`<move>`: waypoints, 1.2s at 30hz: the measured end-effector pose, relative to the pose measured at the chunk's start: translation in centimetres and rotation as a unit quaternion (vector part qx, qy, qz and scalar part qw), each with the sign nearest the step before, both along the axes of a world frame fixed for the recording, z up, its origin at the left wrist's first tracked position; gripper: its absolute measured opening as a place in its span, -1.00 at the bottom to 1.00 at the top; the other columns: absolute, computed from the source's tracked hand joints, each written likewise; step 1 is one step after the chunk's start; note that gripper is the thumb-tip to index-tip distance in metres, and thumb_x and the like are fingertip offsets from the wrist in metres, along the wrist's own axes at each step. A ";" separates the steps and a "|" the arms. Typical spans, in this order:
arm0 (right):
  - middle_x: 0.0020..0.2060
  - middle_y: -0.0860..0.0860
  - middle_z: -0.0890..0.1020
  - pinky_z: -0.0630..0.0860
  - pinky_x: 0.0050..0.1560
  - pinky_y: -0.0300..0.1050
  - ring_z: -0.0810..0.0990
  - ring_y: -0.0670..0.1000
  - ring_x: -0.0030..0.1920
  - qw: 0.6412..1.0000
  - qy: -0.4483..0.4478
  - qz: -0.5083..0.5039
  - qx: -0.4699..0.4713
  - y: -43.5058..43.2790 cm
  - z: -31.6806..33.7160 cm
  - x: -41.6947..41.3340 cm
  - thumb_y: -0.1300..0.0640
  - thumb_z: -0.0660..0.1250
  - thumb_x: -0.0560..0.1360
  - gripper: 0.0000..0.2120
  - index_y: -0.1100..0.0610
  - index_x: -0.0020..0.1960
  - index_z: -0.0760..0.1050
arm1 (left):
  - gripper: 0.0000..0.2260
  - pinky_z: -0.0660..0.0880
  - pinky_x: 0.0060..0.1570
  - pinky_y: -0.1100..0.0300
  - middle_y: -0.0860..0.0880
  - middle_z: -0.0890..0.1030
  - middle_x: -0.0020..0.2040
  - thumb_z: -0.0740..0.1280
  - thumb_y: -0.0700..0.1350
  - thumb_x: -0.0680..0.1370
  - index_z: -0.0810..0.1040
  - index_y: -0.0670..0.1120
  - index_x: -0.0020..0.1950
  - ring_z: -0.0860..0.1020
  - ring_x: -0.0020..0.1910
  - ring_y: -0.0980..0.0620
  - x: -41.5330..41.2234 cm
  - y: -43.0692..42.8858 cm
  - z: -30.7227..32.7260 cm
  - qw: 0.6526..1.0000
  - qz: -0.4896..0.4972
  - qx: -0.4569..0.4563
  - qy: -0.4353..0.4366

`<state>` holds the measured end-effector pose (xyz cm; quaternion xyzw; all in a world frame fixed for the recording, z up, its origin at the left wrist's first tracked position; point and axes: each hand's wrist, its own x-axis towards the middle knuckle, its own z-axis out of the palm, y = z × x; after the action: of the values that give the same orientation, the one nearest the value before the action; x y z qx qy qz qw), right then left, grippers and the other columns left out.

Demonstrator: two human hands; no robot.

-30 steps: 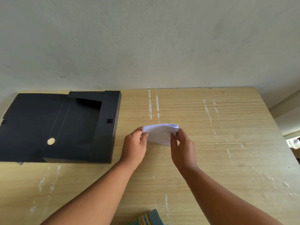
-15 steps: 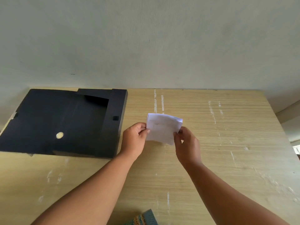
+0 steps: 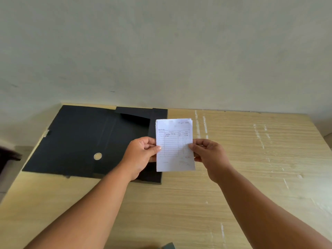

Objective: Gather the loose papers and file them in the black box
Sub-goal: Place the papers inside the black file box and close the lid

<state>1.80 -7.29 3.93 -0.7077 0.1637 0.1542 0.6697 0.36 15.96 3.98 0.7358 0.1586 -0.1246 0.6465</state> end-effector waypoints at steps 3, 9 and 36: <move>-0.08 0.14 0.78 0.62 0.16 0.15 0.74 0.19 -0.03 0.999 0.025 0.009 0.019 4.7 -0.1 -0.1 0.20 0.46 0.54 -0.95 0.17 -0.04 0.68 | -0.90 0.71 -0.08 0.12 -0.06 0.79 -0.02 0.43 -0.28 0.60 0.67 -0.17 0.10 0.77 -0.02 0.01 0.2 4.9 -0.2 1.000 0.001 0.020 0.016; -0.18 0.05 0.79 0.68 0.00 0.00 0.76 0.06 -0.12 0.998 0.066 -0.013 -0.004 12.2 -1.4 -0.5 0.18 0.46 0.55 -0.93 0.18 -0.01 0.68 | -0.91 0.69 -0.03 0.07 -0.03 0.80 -0.05 0.42 -0.28 0.61 0.67 -0.11 0.05 0.76 -0.02 -0.01 0.6 11.8 -1.6 0.998 -0.017 0.045 0.039; 0.55 -0.10 0.35 0.36 0.44 0.03 0.27 0.05 0.52 0.930 0.011 0.092 -0.355 14.9 -6.7 -0.6 -0.06 0.20 0.67 -0.34 -0.06 0.67 -0.03 | -0.90 0.71 -0.05 -0.11 -0.13 0.74 0.01 0.39 -0.29 0.58 0.68 -0.30 -0.01 0.70 -0.04 -0.19 5.7 11.9 -5.8 0.968 -0.050 0.224 0.106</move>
<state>1.20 7.66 -2.74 -0.9093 0.1494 0.1552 0.3559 6.09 27.88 -1.79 0.8514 0.2127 -0.1951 0.4379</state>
